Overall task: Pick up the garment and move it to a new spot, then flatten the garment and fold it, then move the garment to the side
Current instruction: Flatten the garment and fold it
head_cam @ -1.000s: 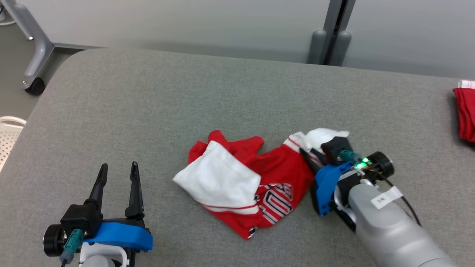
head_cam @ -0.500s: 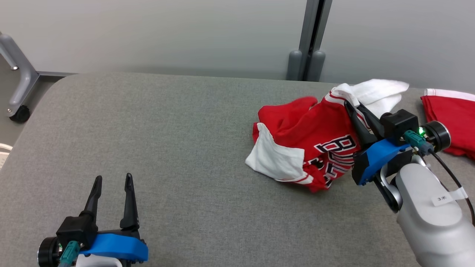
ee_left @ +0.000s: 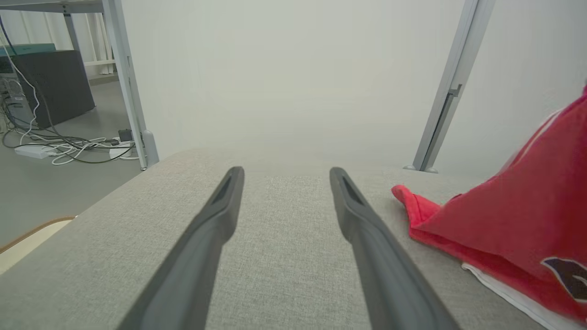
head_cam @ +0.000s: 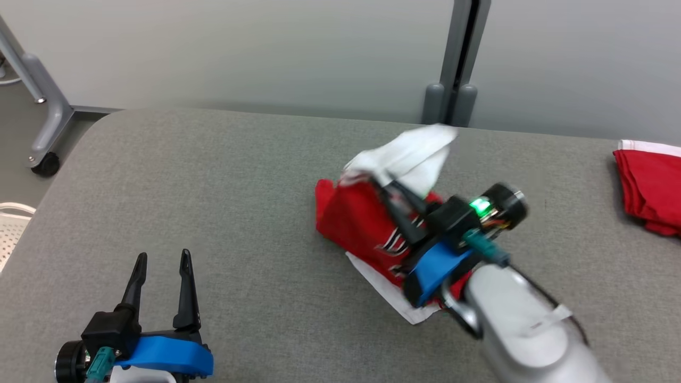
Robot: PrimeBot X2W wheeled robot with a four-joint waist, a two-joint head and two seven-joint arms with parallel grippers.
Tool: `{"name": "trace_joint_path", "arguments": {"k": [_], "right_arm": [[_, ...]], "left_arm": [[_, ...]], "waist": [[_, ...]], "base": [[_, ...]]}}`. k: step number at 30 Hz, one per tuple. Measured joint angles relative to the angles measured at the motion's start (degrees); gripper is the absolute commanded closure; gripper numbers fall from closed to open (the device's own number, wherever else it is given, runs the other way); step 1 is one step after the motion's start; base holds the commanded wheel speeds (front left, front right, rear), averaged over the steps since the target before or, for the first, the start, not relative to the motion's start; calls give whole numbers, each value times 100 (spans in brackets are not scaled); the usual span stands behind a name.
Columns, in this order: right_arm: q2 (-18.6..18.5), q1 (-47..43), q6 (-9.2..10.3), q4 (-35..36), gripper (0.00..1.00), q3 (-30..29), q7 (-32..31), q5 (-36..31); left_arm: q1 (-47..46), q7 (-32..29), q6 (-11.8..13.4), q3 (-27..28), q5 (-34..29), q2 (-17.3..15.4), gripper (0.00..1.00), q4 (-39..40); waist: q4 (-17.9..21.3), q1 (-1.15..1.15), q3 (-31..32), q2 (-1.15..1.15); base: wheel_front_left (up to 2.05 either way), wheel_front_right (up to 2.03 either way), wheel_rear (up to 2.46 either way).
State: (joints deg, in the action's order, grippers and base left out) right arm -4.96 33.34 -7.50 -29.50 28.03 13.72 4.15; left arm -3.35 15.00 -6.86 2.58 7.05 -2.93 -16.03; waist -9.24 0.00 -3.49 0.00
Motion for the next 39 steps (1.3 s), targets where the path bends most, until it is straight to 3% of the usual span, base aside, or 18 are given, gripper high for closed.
{"name": "trace_joint_path", "arguments": {"k": [10, 11, 12, 16, 21, 34, 39], "right_arm": [[212, -527, 0, -416, 100, 1830, 58, 460], [208, -580, 1, -413, 63, 1954, 78, 556], [207, -602, 0, -397, 0, 2056, 85, 649], [212, -623, 1, -219, 0, 2180, 116, 821], [216, -669, 1, 400, 0, 1793, 125, 804], [-124, -2126, 1, 1530, 0, -1282, 127, 242], [-74, -2716, 1, 1571, 0, -1904, 127, 58]], "left_arm": [[1, 0, 42, -92, 107, -1, 0, -15], [1, 0, 51, -96, 119, -2, 0, -20], [1, 0, 54, -97, 138, 0, 0, -20], [17, 0, 86, -88, 154, -1, 0, -20], [86, 0, 99, -42, 135, -1, 0, -30], [210, 0, 77, 36, 35, -1, 0, -4], [241, 0, 47, 56, -23, 0, 0, -14]], "waist": [[-198, 0, -103, 0], [-200, 0, -107, 0], [-194, 0, -111, 0], [-109, 0, -99, 0], [17, 0, -19, 0], [265, 0, 138, 0], [343, 0, 187, 0]], "base": [[0, 0, 0], [0, 0, 0], [0, 0, 0], [0, 0, 0], [0, 0, 0], [0, 0, 0], [0, 0, 0]]}}
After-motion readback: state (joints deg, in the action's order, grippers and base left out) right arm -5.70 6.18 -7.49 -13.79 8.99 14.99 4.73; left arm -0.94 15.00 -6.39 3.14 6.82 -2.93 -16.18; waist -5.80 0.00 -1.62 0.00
